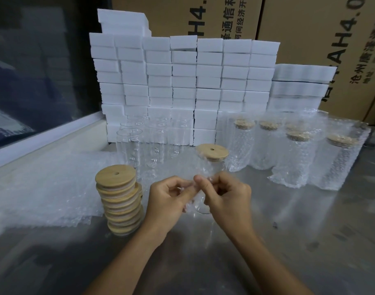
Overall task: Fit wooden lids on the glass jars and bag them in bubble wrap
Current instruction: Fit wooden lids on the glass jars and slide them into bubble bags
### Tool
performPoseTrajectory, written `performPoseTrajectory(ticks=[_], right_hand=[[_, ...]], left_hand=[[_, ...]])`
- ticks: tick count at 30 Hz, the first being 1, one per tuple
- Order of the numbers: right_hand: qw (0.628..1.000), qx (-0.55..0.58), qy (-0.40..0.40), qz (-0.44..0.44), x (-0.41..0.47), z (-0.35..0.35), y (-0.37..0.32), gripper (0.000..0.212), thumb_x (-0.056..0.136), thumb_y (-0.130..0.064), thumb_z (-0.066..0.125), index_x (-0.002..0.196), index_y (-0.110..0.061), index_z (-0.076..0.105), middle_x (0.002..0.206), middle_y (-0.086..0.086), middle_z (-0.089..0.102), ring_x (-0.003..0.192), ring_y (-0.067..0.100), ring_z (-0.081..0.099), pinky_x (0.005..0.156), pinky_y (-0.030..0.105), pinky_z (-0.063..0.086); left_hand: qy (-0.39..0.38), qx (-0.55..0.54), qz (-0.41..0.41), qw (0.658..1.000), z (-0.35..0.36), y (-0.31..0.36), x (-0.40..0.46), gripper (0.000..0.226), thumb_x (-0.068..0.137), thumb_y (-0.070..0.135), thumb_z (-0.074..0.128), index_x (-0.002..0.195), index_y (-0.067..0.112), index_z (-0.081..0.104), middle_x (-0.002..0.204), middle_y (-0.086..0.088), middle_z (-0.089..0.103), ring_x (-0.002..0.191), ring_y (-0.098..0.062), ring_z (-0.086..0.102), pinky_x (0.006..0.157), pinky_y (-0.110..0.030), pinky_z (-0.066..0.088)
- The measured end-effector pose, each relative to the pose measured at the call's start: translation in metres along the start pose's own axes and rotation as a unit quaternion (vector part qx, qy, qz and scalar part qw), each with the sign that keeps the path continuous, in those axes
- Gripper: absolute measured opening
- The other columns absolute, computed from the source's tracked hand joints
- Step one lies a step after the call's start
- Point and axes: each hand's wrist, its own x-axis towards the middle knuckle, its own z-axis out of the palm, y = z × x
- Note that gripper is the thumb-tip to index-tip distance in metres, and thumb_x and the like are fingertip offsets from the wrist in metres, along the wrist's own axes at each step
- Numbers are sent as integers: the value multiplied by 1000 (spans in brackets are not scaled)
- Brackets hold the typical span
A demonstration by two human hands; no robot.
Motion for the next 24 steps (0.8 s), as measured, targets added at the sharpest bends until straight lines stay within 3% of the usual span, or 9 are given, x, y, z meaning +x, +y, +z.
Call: performPoseTrajectory(ticks=[5, 8, 11, 14, 17, 18, 21, 23, 24], right_hand=[[1000, -16, 22, -8, 0, 0, 10, 40, 87, -39, 76, 61, -20, 53, 50, -5, 58, 43, 14, 56, 46, 25, 44], [998, -26, 56, 8, 2, -3, 18, 40, 88, -31, 77, 59, -28, 50, 50, -11, 57, 44, 9, 55, 48, 14, 39], [996, -21, 80, 39, 4, -6, 19, 39, 90, -44, 69, 62, -21, 53, 54, -8, 57, 50, 9, 52, 52, 17, 38], [989, 41, 103, 102, 6, -9, 19, 49, 92, -60, 46, 76, -16, 59, 70, -1, 61, 66, 13, 57, 62, 26, 44], [982, 72, 59, 163, 9, -12, 28, 15, 99, -46, 54, 105, -33, 58, 102, -15, 62, 97, 2, 60, 80, 24, 47], [983, 54, 25, 173, 9, -12, 32, 23, 98, -37, 62, 119, -35, 52, 116, -15, 59, 107, -1, 56, 86, 22, 46], [983, 27, -54, 173, 5, -9, 47, 84, 84, -24, 80, 149, -34, 27, 132, -18, 47, 121, -11, 47, 90, 10, 41], [982, 44, -86, 165, 4, -5, 54, 101, 78, -25, 87, 154, -33, 20, 132, -22, 46, 120, -21, 45, 85, 3, 43], [979, 57, -93, 171, 5, -4, 59, 103, 76, -27, 89, 153, -34, 21, 132, -21, 49, 119, -17, 49, 87, 6, 46]], left_hand=[[34, -37, -30, 998, -2, 1, 1, 34, 53, 29, 88, 58, 15, 57, 61, -5, 62, 48, -18, 51, 47, -28, 47], [78, -58, -41, 994, -4, 0, 4, 35, 67, 25, 84, 65, 10, 52, 59, -7, 58, 44, -15, 51, 45, -27, 46], [131, -36, -37, 990, -6, -6, 9, 30, 82, 11, 76, 70, 10, 49, 56, -5, 57, 39, -15, 51, 42, -24, 45], [147, 28, 17, 989, -5, -10, 8, 27, 85, -2, 68, 75, 12, 47, 53, 5, 56, 41, -13, 54, 40, -24, 46], [145, 149, 114, 971, -2, -11, 2, 31, 87, 3, 68, 82, 22, 45, 69, 11, 61, 62, -2, 65, 52, -19, 53], [143, 177, 140, 964, -1, -10, 1, 33, 88, 4, 67, 83, 26, 43, 77, 12, 63, 69, -1, 67, 56, -21, 55], [123, 262, 226, 930, -1, -9, -1, 37, 83, -10, 60, 77, 25, 52, 89, 6, 66, 76, -13, 66, 59, -30, 55], [91, 320, 264, 905, 0, -8, -3, 36, 72, -21, 57, 68, 14, 65, 101, -4, 68, 72, -18, 64, 63, -15, 48], [77, 343, 270, 896, 0, -7, -5, 36, 70, -23, 58, 67, 11, 70, 107, -7, 69, 73, -17, 64, 66, -6, 42]])
